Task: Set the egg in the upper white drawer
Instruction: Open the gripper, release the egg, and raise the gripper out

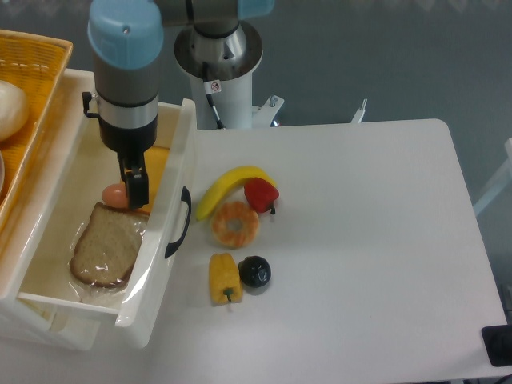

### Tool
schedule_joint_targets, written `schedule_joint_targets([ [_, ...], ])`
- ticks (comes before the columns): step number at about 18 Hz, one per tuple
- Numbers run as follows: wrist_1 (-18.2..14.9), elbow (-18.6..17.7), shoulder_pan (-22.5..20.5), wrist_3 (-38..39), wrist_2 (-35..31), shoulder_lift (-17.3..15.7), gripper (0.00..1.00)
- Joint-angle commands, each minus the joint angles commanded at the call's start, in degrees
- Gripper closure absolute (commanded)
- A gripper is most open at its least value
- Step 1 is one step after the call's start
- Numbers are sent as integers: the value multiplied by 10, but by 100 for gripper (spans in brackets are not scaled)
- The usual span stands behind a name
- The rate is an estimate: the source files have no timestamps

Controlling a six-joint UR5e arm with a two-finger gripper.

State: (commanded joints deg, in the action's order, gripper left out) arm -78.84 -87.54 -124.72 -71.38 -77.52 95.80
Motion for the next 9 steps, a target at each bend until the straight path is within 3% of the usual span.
schedule_joint_targets([
  [5, 20, -1, -13, 87, -3, -18, 0],
  [9, 20, -3, -26, 87, -32, -33, 0],
])
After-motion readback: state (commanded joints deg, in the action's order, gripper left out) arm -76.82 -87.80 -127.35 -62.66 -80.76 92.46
